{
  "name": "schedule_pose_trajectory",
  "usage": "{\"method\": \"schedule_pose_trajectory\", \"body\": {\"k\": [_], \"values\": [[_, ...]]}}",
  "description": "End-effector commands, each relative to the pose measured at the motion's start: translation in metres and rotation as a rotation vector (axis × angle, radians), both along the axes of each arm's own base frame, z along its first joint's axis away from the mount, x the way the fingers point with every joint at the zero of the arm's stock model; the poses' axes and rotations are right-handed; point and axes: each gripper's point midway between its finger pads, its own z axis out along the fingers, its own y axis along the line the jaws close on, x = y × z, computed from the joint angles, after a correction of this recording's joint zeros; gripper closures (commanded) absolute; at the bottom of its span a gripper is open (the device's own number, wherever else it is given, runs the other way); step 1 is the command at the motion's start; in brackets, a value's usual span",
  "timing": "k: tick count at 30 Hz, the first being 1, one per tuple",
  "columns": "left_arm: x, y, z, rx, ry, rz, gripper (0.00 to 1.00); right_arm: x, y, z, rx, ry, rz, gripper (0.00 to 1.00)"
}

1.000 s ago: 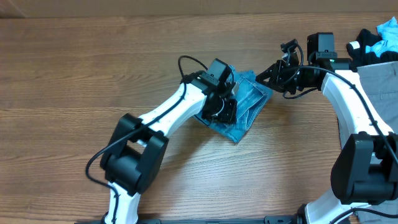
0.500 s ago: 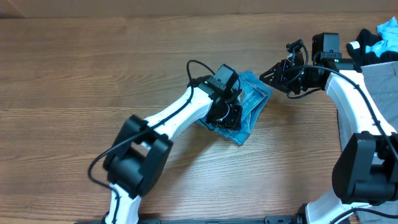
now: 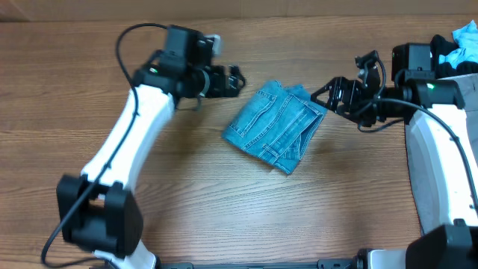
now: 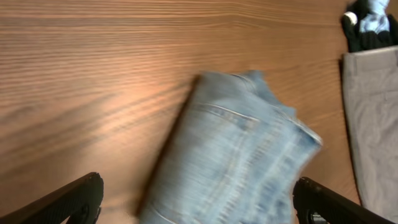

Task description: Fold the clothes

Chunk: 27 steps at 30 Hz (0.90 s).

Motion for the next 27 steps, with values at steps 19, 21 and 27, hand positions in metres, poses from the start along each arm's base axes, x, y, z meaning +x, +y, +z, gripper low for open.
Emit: {"method": "schedule_pose_trajectory", "body": {"k": [19,21,27], "values": [[-0.023,-0.094,-0.137,-0.214,0.204,-0.361,0.0,-0.022,0.002,0.004,-0.022,0.021,0.064,0.04],[-0.03,-0.101,-0.148,-0.171,0.221,-0.367,0.0,-0.022,0.002,0.003,-0.022,0.024,0.064,0.04],[-0.038,-0.111,-0.166,-0.119,0.248,-0.36,0.21,-0.025,0.002,0.003,-0.024,0.031,0.072,0.04]]}}
